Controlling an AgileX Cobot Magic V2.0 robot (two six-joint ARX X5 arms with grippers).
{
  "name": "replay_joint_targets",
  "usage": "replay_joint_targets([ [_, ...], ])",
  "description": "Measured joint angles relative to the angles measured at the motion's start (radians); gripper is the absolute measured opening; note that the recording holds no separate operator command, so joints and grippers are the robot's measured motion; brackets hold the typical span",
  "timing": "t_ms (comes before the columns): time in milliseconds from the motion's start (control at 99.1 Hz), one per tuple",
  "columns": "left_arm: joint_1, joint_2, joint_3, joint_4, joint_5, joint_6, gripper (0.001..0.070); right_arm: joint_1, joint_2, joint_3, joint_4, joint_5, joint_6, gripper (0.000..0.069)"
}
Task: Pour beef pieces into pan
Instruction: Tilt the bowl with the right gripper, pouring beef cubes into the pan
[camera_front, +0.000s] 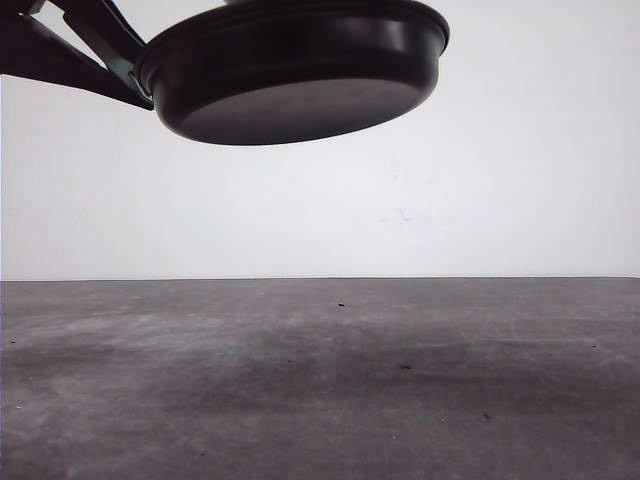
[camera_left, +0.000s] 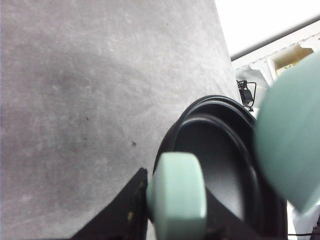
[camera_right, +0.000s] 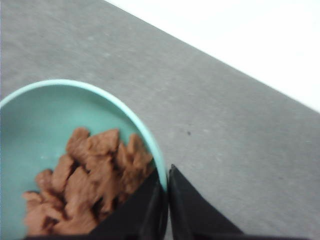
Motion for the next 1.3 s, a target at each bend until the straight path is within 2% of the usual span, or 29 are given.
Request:
replay_joint_targets([
  [282, 0.000, 0.000, 0.000, -0.017, 0.000, -0.003, 0.0059, 0.077, 0.039, -0.081, 0.174, 0.234, -0.040, 0.0016],
  [585, 0.000, 0.011, 0.000, -0.032, 0.000, -0.003, 0.0059, 0.092, 0.039, -0.231, 0.438, 0.306, -0.290, 0.0014],
  [736, 0.000, 0.020, 0.000, -0.053, 0.000, 0.015, 0.0059, 0.092, 0.039, -0.237, 0.567, 0.306, -0.491, 0.0014],
  [888, 0.000, 0.034, 0.001, -0.053, 0.000, 0.017, 0.0059, 0.094, 0.039, -0.237, 0.716, 0.272, -0.693, 0.0013],
  [979, 0.005, 0.037, 0.002, -0.048, 0.000, 0.018, 0.0059, 0.095, 0.039, -0.237, 0.755, 0.245, -0.802, 0.0013],
  [1301, 0.047, 0.078, 0.078, -0.052, 0.001, 0.028, 0.0059, 0.096, 0.039, -0.237, 0.832, 0.172, -1.051, 0.0013],
])
